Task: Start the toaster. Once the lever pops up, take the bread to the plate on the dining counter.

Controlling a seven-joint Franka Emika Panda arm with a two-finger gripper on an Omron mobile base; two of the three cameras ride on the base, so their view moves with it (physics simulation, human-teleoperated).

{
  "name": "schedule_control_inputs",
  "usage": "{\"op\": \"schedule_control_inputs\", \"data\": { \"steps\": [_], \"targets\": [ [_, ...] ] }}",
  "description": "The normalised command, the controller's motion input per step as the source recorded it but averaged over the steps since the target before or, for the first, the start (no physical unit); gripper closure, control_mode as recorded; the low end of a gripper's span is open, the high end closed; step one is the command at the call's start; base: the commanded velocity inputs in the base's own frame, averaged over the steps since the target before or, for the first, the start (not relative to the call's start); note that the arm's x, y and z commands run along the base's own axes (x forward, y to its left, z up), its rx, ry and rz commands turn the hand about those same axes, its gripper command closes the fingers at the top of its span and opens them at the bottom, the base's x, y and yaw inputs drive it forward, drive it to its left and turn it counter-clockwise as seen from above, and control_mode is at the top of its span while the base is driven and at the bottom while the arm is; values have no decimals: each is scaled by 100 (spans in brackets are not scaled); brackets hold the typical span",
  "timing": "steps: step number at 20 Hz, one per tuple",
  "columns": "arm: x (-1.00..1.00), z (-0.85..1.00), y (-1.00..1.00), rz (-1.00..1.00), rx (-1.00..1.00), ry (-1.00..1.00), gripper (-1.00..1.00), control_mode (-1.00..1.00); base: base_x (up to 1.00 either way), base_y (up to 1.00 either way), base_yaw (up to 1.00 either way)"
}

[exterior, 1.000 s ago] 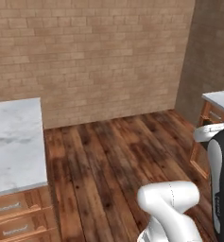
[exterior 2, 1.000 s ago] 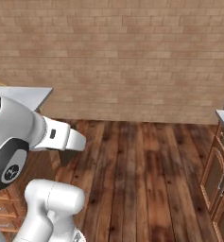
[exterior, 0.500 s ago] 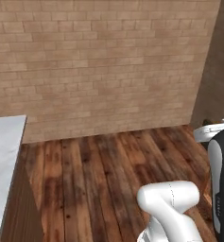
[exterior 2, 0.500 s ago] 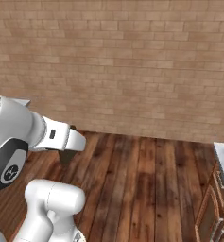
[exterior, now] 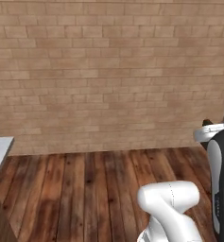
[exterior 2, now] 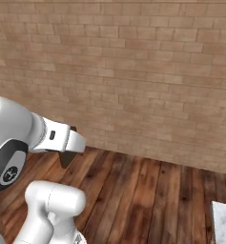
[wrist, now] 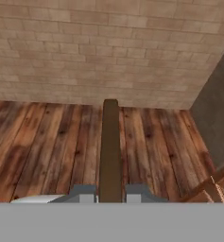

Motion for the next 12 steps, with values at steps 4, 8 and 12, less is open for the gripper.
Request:
{"op": "schedule_control_inputs", "data": {
  "steps": [4,8,12],
  "targets": [
    [0,0,0,0,0,0,100,100,91,-66,29],
    [0,0,0,0,0,0,100,100,69,-64,38],
    [0,0,0,0,0,0,100,100,63,-63,44]
  ]
}}
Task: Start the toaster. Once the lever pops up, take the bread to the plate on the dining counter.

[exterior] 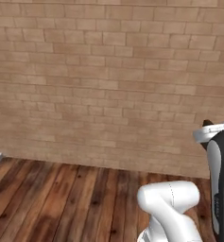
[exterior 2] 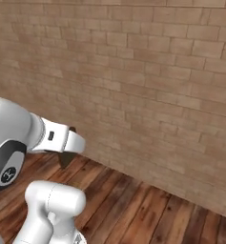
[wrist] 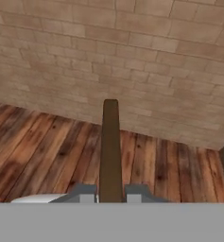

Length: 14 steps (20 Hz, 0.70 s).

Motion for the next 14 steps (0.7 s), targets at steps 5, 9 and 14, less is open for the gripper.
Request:
{"op": "schedule_control_inputs", "data": {
  "steps": [5,9,14],
  "targets": [
    [0,0,0,0,0,0,100,100,73,-73,50],
    [0,0,0,0,0,0,100,100,75,-75,50],
    [0,0,0,0,0,0,100,100,62,-78,45]
  ]
}}
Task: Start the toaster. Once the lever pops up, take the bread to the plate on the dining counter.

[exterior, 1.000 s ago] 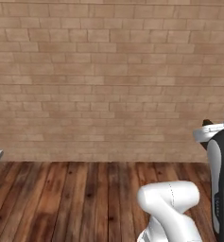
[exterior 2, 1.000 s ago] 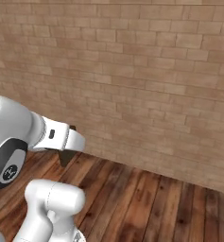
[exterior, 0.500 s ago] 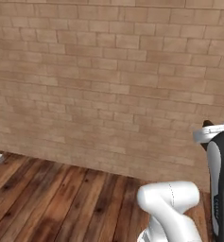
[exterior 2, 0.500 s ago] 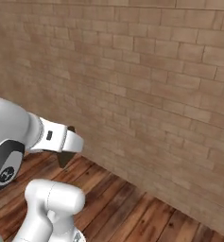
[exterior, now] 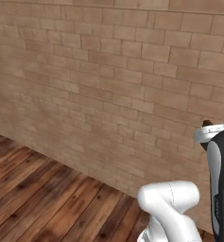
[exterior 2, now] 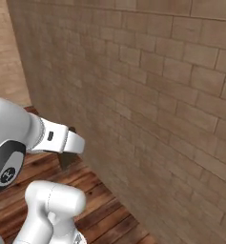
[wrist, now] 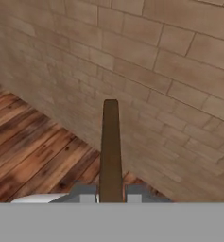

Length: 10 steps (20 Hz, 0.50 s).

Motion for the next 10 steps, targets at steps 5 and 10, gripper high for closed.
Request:
{"op": "schedule_control_inputs", "data": {
  "steps": [5,10],
  "targets": [
    [0,0,0,0,0,0,100,100,58,-76,44],
    [0,0,0,0,0,0,100,100,62,-66,47]
  ]
}}
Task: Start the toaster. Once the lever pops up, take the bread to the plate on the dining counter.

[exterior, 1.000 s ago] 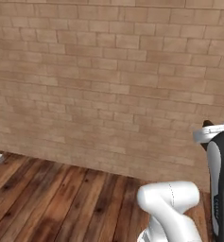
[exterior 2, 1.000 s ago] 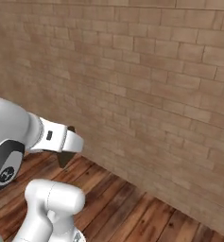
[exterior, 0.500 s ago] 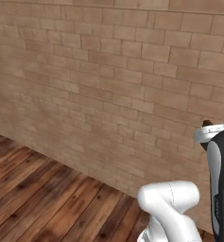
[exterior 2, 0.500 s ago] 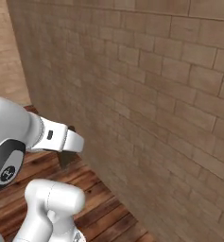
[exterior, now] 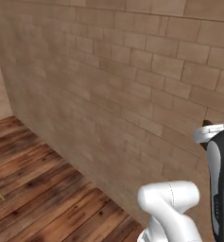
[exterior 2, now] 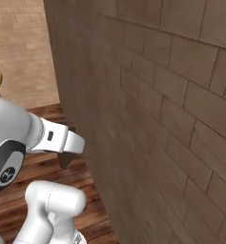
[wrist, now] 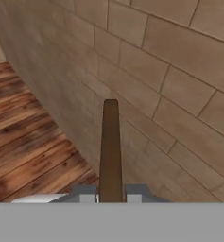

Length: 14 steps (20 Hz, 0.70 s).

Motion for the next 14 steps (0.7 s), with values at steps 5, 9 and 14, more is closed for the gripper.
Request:
{"op": "schedule_control_inputs", "data": {
  "steps": [5,9,14],
  "targets": [
    [0,0,0,0,0,0,100,100,79,-43,54],
    [0,0,0,0,0,0,100,100,88,-33,56],
    [0,0,0,0,0,0,100,100,70,-28,43]
  ]
}}
